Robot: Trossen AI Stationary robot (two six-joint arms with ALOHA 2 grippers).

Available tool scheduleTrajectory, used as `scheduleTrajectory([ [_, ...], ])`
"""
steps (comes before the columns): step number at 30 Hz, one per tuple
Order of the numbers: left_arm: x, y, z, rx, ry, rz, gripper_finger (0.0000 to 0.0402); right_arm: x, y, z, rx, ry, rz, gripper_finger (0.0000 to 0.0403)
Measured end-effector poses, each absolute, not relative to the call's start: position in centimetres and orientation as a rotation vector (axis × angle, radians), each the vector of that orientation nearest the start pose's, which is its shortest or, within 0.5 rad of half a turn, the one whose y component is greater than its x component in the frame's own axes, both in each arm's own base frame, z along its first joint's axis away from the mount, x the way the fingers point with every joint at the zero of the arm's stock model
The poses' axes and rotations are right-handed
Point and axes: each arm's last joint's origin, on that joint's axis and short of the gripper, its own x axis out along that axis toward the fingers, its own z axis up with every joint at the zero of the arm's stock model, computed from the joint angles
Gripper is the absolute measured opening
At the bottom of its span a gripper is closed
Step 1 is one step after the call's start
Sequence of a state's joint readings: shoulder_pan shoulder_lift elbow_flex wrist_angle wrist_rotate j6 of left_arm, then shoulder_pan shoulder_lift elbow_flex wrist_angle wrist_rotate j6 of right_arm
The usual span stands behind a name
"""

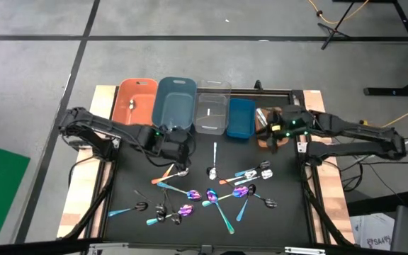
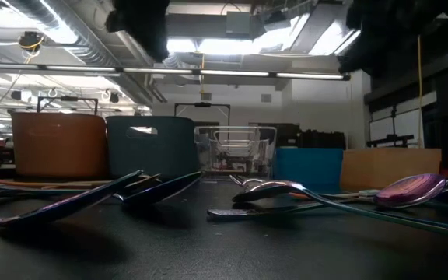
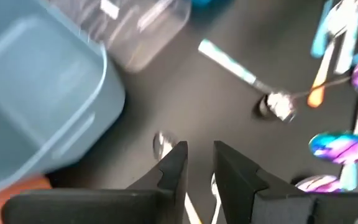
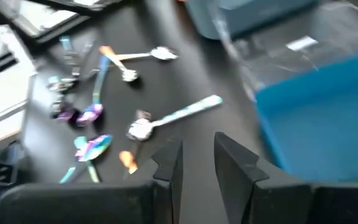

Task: Sort silverware by color (type)
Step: Put the orange spoon into the left orange bin

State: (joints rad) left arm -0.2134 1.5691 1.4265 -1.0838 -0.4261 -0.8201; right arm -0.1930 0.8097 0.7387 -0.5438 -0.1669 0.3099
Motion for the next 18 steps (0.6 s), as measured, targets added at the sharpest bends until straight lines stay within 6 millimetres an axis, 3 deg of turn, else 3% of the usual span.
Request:
scheduleTrajectory([
  [11,31.7,-5.8,25.7,-0.379,1.218,0.695,0.0071,18.9,0.1,27.2,0.357,0.646,0.042,0.0081],
  [18,32.7,-5.1,22.8,-0.337,1.355,0.748,0.0071,20.0,1.1,26.1,0.341,0.718,0.081,0.0081],
])
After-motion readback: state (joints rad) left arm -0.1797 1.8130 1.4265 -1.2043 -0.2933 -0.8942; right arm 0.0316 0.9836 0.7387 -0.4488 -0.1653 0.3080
